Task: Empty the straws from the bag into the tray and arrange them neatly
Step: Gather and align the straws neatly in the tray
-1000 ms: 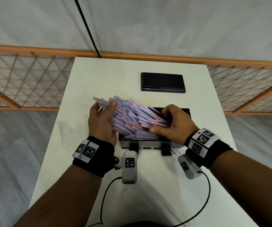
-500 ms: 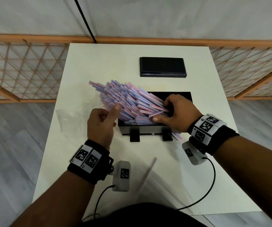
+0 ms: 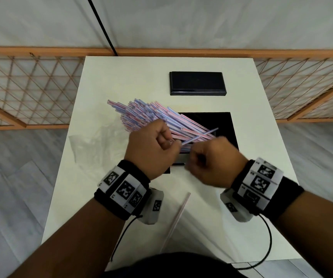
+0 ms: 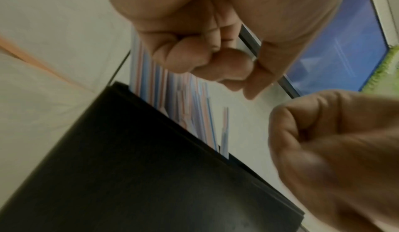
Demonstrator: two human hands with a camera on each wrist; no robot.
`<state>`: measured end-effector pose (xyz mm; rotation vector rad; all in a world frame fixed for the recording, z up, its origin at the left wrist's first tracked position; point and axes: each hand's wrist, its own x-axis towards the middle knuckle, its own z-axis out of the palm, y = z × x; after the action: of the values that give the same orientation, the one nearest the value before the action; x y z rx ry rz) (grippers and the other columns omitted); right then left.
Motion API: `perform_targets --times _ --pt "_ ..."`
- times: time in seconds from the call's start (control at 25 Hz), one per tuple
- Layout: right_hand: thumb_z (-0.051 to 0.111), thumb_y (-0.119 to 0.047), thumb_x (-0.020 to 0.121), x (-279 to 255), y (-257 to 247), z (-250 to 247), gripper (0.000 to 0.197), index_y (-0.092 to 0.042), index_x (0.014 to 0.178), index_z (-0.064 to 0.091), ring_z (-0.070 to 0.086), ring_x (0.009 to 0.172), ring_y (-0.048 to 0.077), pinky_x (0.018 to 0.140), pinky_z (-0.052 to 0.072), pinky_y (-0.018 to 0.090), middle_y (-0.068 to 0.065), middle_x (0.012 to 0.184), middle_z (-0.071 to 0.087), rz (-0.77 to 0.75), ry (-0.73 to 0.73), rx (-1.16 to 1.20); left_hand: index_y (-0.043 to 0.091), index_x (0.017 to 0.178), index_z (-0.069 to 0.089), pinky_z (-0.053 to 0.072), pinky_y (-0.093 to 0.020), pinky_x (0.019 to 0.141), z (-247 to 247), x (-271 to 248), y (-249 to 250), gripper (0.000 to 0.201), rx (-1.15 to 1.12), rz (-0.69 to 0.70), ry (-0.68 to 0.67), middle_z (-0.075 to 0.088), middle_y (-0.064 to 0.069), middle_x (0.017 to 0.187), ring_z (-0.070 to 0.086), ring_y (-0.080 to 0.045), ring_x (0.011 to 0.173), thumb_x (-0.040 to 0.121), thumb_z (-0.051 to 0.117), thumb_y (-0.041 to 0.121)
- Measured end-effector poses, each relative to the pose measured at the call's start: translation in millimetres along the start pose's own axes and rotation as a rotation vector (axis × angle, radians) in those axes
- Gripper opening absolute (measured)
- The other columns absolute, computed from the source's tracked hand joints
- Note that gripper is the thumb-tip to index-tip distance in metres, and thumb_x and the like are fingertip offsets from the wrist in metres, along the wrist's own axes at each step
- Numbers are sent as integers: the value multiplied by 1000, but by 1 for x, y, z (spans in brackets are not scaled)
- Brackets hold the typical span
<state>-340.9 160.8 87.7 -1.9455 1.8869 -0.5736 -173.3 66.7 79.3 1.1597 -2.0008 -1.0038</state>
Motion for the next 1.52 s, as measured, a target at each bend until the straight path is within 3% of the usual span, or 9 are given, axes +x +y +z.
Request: perform_targets --times 0.2,0.36,0.48,0.64,0.8,1.04,1.16,1.36,1.52 --pt "69 -26 83 -26 -3 72 25 -17 106 62 59 100 27 83 51 38 5 109 62 -13 -734 -220 16 88 71 50 -23 65 11 3 1 13 144 97 -248 61 5 61 60 -12 59 82 80 23" --pt "64 -16 89 -27 1 130 33 -13 122 59 49 112 36 83 44 43 12 122 54 -253 -914 -443 17 99 75 58 -38 76 20 12 5 17 358 89 -340 70 1 77 68 -24 77 91 69 32" --pt "52 -11 95 -26 1 147 21 -10 111 65 50 111 35 76 37 39 11 119 57 -311 -892 -498 15 100 74 60 -41 78 20 14 6 19 387 95 -274 75 -6 85 70 -28 82 94 64 30" --pt "48 -10 96 -27 3 150 20 -9 105 66 49 108 34 74 37 38 11 115 57 -305 -818 -515 14 100 72 59 -39 73 15 13 6 16 310 120 -151 72 -1 72 69 -26 71 91 68 26" --pt "43 -7 97 -26 3 131 24 -4 117 55 51 112 37 86 44 44 16 120 57 -161 -791 -388 18 82 67 43 -16 59 5 15 12 20 207 73 15 54 12 53 56 -9 55 89 70 36" --pt "53 1 85 -27 10 74 54 -12 136 40 58 107 36 89 50 45 12 125 49 131 -786 -133 17 67 63 36 -13 57 -23 23 16 33 14 75 324 54 9 52 49 -3 50 91 64 40" --pt "47 -8 91 -28 17 35 28 -15 116 55 58 99 29 82 48 38 7 110 57 44 -590 -154 15 69 62 38 -15 57 -40 32 16 30 -40 78 458 52 11 55 49 -3 51 91 65 35" --pt "45 -21 96 -13 21 -28 16 -21 101 60 50 74 4 71 40 22 -15 85 58 -72 -271 146 29 88 54 43 -18 66 -54 43 6 14 -236 -62 604 57 9 84 50 -1 69 86 67 32" --pt "48 -19 93 12 25 -46 13 -23 98 60 51 69 4 68 41 18 -12 77 60 44 -9 423 21 115 47 43 -7 74 -46 40 -7 43 -409 -192 641 51 3 118 53 -10 103 81 70 32"
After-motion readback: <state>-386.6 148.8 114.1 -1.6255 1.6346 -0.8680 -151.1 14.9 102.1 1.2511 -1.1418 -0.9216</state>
